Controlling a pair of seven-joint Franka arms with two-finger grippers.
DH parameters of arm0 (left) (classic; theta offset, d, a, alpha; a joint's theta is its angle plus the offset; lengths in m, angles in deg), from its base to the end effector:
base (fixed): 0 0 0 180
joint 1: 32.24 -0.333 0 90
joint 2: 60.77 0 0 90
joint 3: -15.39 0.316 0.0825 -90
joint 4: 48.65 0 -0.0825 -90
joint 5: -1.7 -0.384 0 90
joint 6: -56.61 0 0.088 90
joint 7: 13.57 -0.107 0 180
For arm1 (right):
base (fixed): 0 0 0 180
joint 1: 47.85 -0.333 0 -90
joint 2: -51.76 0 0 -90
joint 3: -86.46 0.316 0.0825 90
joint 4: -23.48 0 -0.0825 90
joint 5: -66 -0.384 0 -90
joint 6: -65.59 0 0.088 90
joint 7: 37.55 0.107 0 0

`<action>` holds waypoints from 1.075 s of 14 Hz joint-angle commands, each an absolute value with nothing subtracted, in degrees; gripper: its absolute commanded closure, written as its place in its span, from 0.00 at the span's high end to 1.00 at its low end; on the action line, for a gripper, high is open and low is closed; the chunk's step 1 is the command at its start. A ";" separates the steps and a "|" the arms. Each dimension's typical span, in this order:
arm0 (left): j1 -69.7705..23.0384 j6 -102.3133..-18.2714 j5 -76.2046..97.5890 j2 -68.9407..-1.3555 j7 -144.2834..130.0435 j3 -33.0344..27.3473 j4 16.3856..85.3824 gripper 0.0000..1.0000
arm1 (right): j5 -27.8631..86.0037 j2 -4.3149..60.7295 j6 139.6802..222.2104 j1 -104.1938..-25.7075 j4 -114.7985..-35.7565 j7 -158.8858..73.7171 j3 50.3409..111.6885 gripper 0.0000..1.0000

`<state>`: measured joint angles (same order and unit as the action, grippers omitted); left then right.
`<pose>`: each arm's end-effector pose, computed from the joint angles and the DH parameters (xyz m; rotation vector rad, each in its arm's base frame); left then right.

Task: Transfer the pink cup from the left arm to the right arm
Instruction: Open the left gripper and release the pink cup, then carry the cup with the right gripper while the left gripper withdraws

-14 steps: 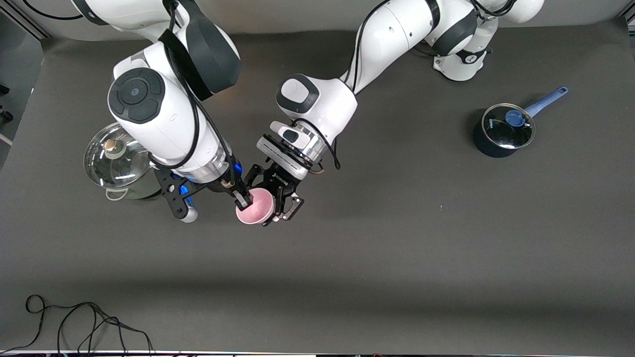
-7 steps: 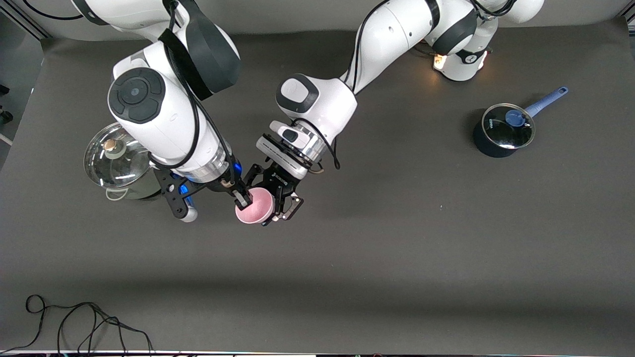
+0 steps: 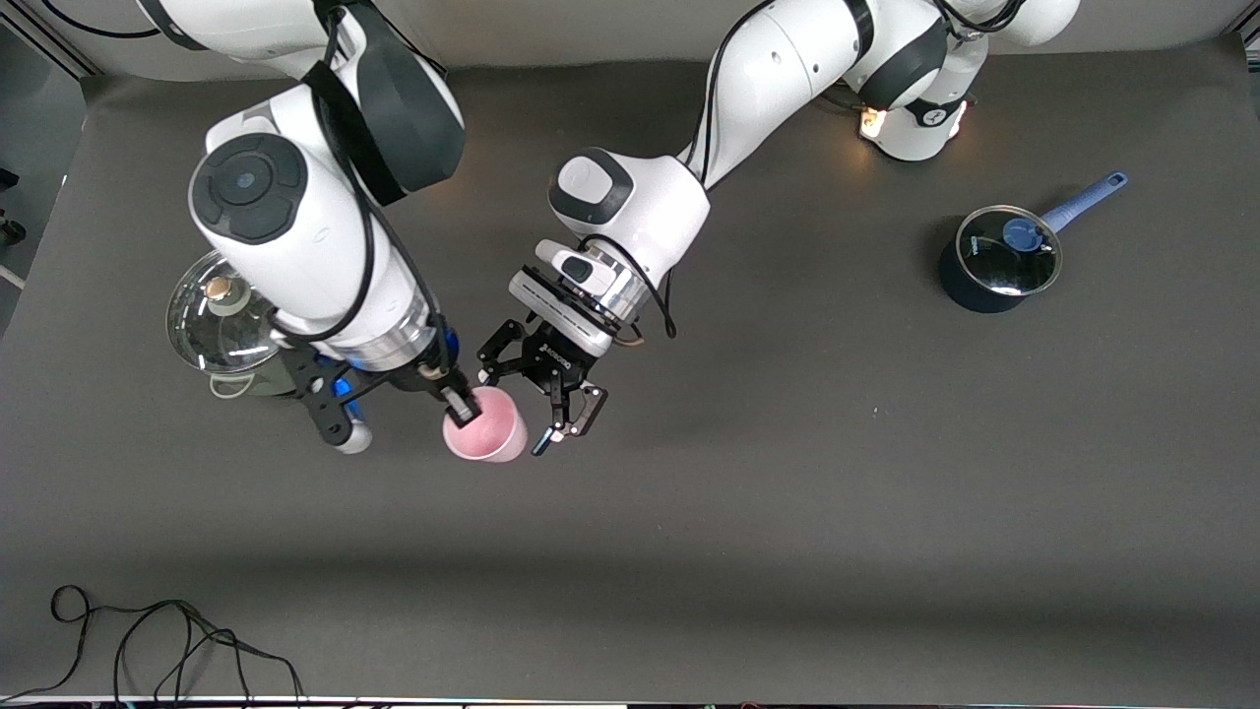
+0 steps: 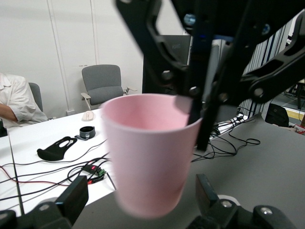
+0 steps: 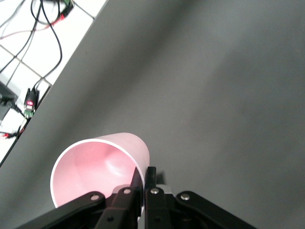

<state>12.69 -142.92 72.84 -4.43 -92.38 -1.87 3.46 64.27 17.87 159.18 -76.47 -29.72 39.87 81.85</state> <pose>0.5568 -0.5580 0.3960 2.0787 -0.6978 1.5947 0.6511 0.3151 0.5556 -2.7433 1.3526 -0.1278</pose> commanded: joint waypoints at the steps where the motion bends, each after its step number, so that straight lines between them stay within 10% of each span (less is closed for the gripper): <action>1: 8.03 -136.95 69.38 -6.10 -91.09 -1.48 6.80 1.00 | 65.57 17.31 159.89 -73.88 -28.20 33.84 80.67 0.00; 15: -31.50 -67.65 53.32 -30.87 -89.78 -1.22 29.92 1.00 | 64.77 23.53 152.60 -52.52 -35.29 -22.64 80.40 0.00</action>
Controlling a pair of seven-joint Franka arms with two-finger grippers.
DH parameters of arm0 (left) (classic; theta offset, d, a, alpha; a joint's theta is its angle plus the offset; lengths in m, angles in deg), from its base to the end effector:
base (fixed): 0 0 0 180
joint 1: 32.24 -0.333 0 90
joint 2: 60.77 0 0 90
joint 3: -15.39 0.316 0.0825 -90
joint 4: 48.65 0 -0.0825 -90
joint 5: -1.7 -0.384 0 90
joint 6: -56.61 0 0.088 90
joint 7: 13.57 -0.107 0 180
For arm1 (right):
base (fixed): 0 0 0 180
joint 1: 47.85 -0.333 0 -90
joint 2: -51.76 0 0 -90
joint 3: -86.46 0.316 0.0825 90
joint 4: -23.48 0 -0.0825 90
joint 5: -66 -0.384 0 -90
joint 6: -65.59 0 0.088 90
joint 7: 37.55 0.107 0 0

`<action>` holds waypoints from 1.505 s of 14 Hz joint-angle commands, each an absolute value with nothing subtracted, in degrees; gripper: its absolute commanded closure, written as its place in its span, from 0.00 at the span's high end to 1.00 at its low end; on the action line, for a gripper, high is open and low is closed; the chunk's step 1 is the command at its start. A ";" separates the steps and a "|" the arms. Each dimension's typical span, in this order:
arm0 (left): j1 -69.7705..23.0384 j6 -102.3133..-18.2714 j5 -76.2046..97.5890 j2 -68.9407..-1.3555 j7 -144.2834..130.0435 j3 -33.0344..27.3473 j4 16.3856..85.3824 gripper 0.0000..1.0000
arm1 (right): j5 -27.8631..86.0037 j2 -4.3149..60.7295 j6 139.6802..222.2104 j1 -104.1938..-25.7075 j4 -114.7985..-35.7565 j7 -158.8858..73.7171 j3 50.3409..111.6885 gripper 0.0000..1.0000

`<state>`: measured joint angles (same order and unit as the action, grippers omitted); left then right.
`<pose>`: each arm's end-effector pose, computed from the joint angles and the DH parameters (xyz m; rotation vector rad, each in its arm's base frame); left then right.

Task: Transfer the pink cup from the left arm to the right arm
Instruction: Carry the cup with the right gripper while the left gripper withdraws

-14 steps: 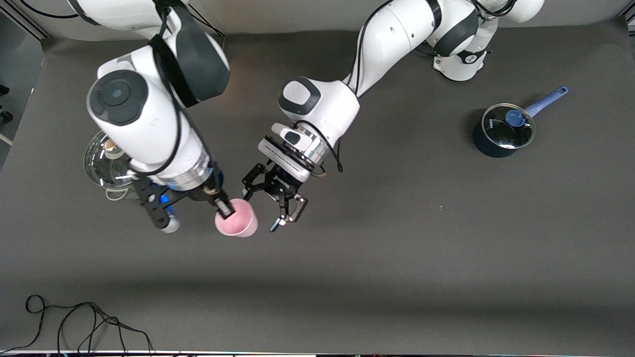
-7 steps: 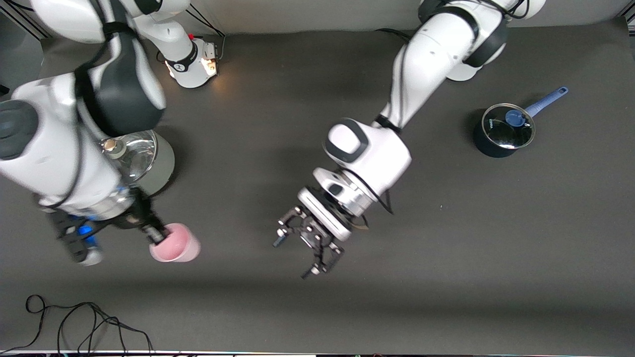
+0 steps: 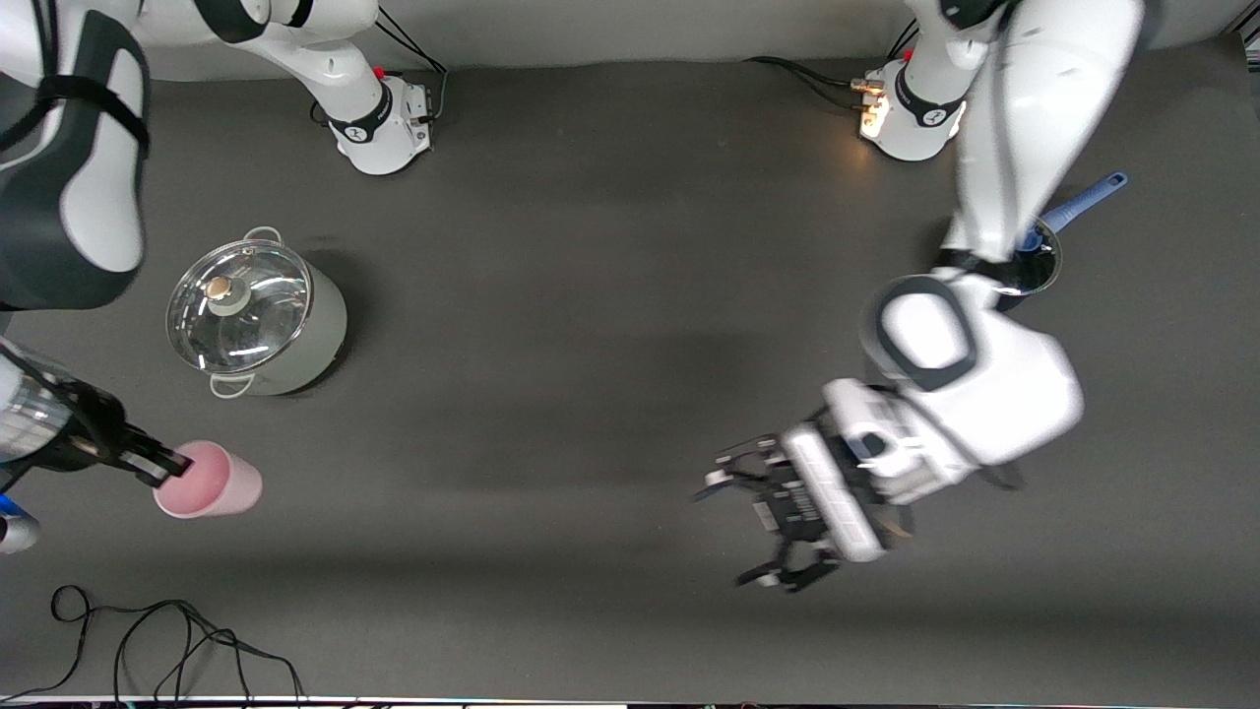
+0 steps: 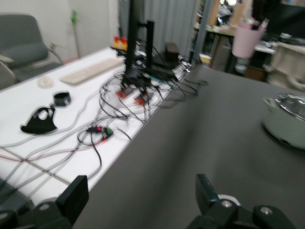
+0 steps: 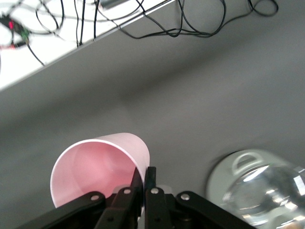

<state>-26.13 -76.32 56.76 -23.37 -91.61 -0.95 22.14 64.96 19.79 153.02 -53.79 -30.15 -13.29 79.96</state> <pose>0.7318 -0.2488 0.4556 1.9195 -1.1986 1.0156 0.7044 0.0212 0.5665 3.0411 -0.6385 0.0667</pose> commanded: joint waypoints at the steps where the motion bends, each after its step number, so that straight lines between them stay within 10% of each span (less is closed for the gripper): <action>1: -34.84 -60.01 49.03 -32.28 -88.21 -1.22 29.83 1.00 | 64.43 25.29 152.69 -51.55 -37.75 -29.05 80.31 0.00; 5: -41.46 -38.53 30.74 -40.36 -74.60 -1.22 28.60 1.00 | 64.42 29.07 156.53 -48.91 -47.86 -48.86 80.14 0.00; 9: -42.96 -27.01 16.58 -44.68 -55.01 -0.60 24.05 1.00 | 64.42 37.86 177.69 -48.91 -71.48 -49.59 79.78 0.00; 21: -43.76 -19.42 8.57 -44.33 -9.45 5.20 22.54 1.00 | 54.58 23.12 199.09 -47.15 -77.60 -60.67 79.78 0.00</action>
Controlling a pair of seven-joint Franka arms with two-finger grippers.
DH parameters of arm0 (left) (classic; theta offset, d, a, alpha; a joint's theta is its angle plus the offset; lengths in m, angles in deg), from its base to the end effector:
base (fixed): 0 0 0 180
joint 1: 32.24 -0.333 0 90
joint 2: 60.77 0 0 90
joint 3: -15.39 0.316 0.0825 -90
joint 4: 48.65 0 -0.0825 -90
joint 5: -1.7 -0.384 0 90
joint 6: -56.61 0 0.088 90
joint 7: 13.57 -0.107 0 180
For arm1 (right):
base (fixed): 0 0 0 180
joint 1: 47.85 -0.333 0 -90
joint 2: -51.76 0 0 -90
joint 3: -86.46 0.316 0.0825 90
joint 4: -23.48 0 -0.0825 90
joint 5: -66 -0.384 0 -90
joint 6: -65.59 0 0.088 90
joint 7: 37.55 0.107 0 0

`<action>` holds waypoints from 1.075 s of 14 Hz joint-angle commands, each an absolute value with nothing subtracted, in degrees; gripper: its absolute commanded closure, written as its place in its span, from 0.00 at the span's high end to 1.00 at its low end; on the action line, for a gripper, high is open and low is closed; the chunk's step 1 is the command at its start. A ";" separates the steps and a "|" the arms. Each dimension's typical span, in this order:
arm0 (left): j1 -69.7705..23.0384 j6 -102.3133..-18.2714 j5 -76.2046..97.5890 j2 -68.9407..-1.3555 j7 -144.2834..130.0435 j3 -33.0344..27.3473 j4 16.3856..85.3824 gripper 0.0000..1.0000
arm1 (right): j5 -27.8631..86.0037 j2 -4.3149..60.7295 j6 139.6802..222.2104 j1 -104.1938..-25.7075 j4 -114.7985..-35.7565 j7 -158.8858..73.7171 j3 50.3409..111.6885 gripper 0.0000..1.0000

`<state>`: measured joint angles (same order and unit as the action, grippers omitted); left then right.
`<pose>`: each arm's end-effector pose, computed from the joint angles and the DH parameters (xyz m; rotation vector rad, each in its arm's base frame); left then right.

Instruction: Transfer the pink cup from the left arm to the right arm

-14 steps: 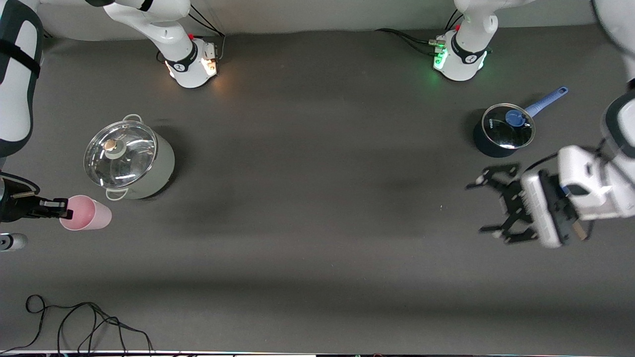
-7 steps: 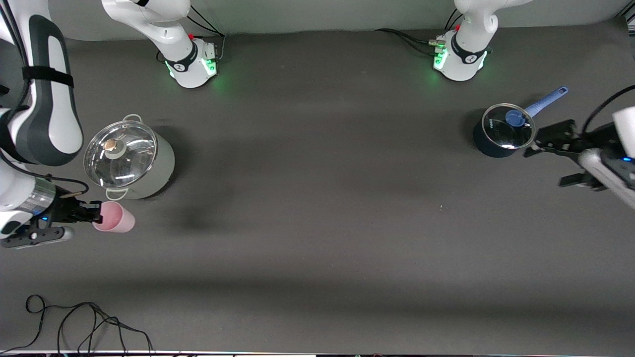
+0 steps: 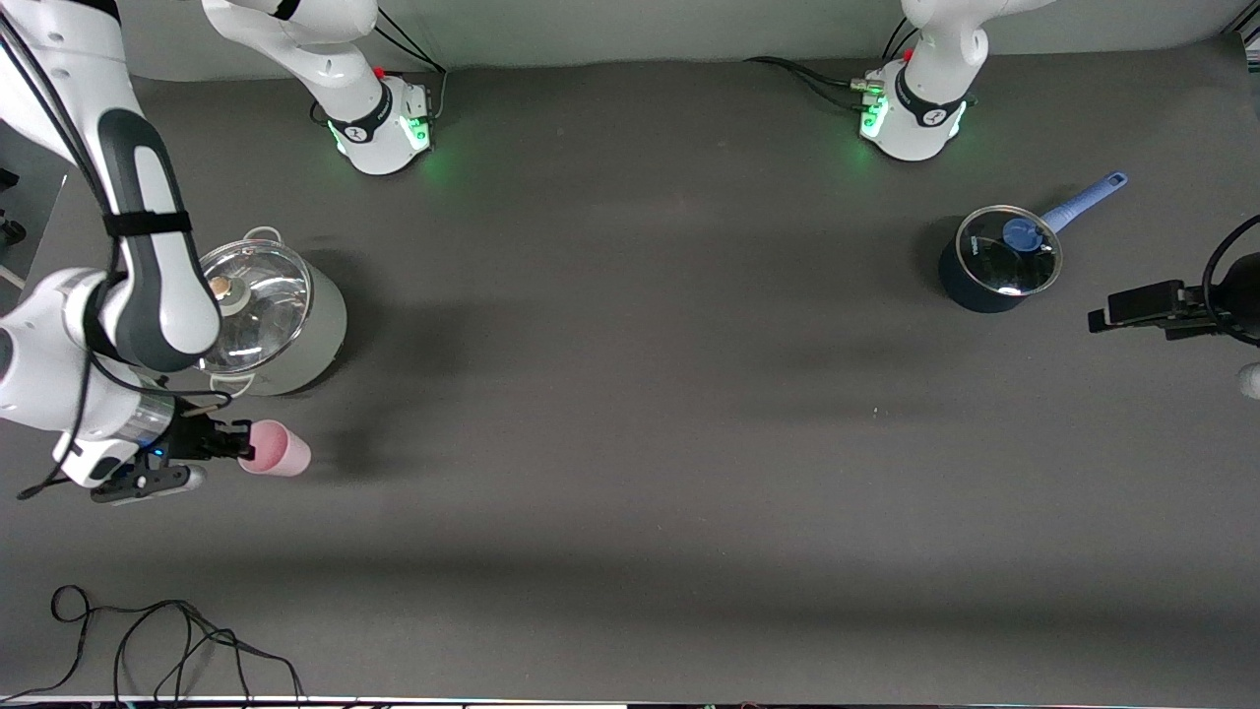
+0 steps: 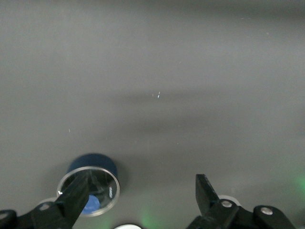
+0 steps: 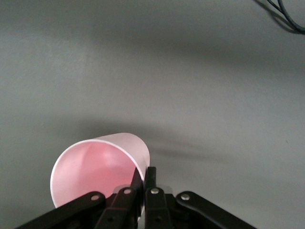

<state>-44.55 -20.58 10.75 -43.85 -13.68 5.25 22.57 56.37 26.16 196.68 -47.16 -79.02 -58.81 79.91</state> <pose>0.6166 0.0216 0.5894 2.9174 0.0262 -0.2657 0.6537 -0.0730 0.3098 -3.0665 -0.2307 -0.1152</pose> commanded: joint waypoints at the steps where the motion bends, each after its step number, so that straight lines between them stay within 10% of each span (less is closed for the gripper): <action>1: -43.84 -18.64 7.69 -44.42 -9.44 5.11 22.45 1.00 | 54.84 21.45 199.88 -47.06 -76.64 -60.67 79.87 0.00; 9: -43.41 -14.67 3.19 -46.26 -10.14 5.63 26.92 1.00 | 54.84 14.32 199.18 -46.80 -70.21 -60.40 79.87 0.05; 11: -36.59 -17.90 3.02 -50.11 -10.14 11.57 32.18 1.00 | 54.75 14.41 198.66 -46.62 -70.21 -60.49 79.87 0.38; 12: -32.20 -19.93 3.02 -51.87 -10.14 16.23 34.64 1.00 | 54.58 14.41 198.65 -46.62 -70.30 -60.40 79.87 0.87; 15: -28.64 -32.54 3.02 -60.38 -11.62 19.00 47.88 1.00 | 54.58 14.58 198.13 -45.66 -70.56 -60.40 79.87 0.99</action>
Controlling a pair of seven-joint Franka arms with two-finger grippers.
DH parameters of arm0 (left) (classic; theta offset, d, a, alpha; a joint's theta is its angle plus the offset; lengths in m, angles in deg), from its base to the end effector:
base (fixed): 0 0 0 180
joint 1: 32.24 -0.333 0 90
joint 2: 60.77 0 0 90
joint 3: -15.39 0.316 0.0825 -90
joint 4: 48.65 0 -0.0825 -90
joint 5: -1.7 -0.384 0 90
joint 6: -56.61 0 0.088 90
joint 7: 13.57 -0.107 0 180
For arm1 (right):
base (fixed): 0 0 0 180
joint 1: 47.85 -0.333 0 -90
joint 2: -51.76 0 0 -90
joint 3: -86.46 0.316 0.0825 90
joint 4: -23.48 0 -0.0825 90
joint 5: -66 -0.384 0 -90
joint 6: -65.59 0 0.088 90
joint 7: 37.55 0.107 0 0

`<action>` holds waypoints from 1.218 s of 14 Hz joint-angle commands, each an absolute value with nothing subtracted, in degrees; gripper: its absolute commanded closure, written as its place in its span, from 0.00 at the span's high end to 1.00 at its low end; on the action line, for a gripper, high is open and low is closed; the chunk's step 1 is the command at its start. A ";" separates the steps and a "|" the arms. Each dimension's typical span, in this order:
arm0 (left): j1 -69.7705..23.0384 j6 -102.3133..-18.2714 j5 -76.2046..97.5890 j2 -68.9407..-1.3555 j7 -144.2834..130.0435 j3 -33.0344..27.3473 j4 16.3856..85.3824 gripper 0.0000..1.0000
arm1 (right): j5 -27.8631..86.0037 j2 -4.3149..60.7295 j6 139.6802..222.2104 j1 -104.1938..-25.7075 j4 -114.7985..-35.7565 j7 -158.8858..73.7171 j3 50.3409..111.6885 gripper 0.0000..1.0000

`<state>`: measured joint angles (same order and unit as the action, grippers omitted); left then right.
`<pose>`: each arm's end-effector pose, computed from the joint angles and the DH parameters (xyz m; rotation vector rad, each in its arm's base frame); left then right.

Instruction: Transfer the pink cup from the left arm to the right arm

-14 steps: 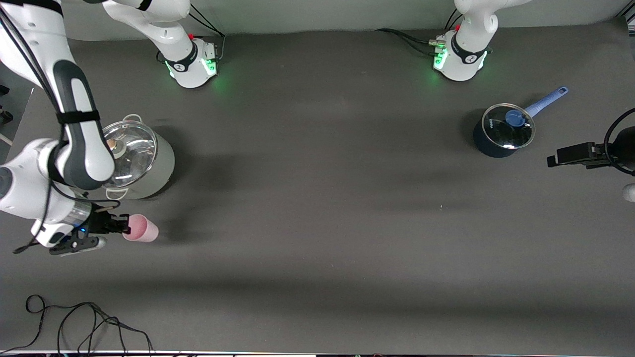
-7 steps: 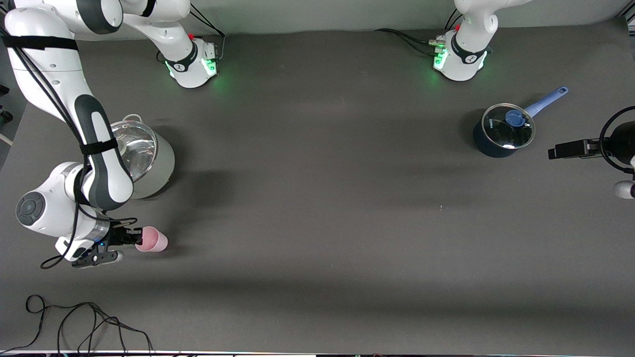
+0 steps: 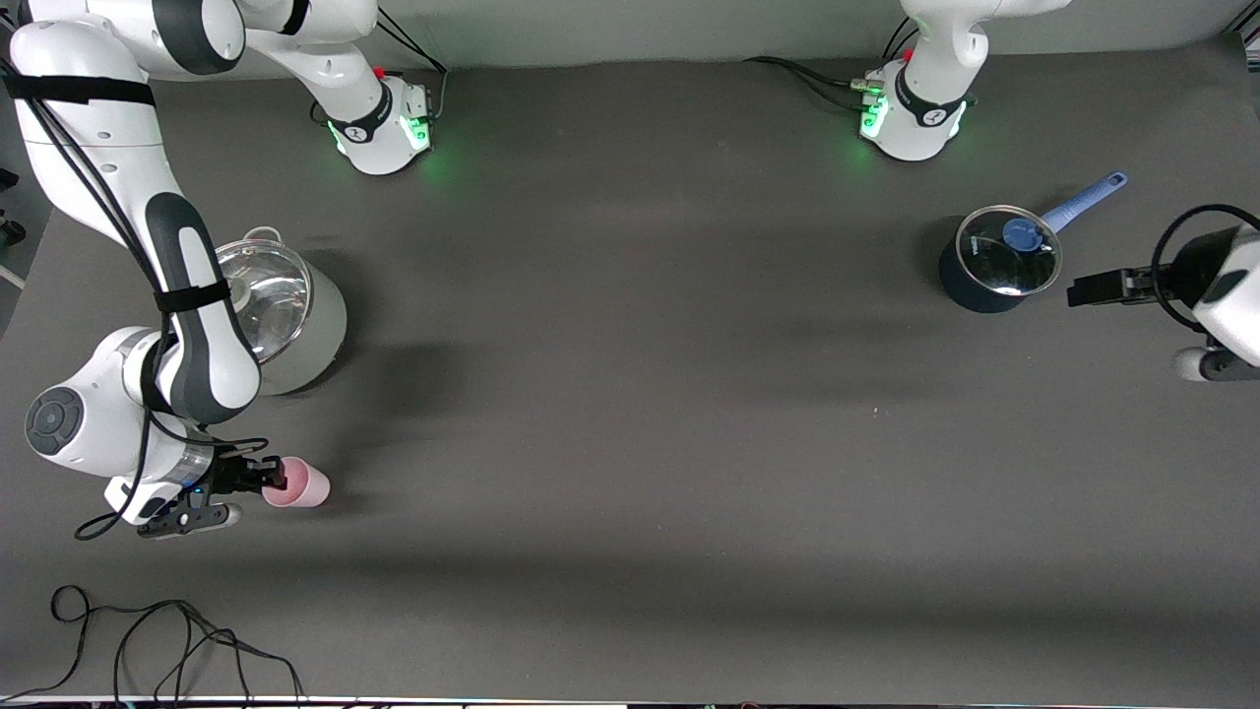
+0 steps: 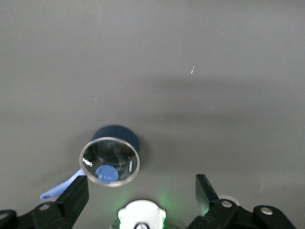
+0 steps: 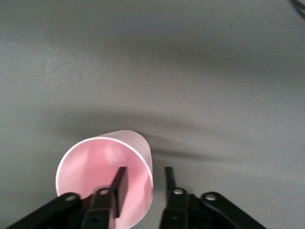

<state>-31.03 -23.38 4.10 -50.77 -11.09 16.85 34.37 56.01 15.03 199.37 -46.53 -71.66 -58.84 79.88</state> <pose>0.5856 -0.0038 0.5681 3.0877 0.0698 -0.3537 0.6831 -0.0826 0.2404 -3.0849 -0.2153 -0.0828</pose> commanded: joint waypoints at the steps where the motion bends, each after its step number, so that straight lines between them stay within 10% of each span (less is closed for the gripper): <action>1: -28.64 -36.78 3.02 -62.94 -13.99 19.00 52.03 1.00 | 54.58 14.67 197.00 -45.57 -70.39 -60.58 79.87 0.99; 17: -28.81 -33.57 3.02 -56.11 -16.56 18.82 42.84 1.00 | 63.53 37.41 170.63 -48.38 -69.16 -51.92 79.87 1.00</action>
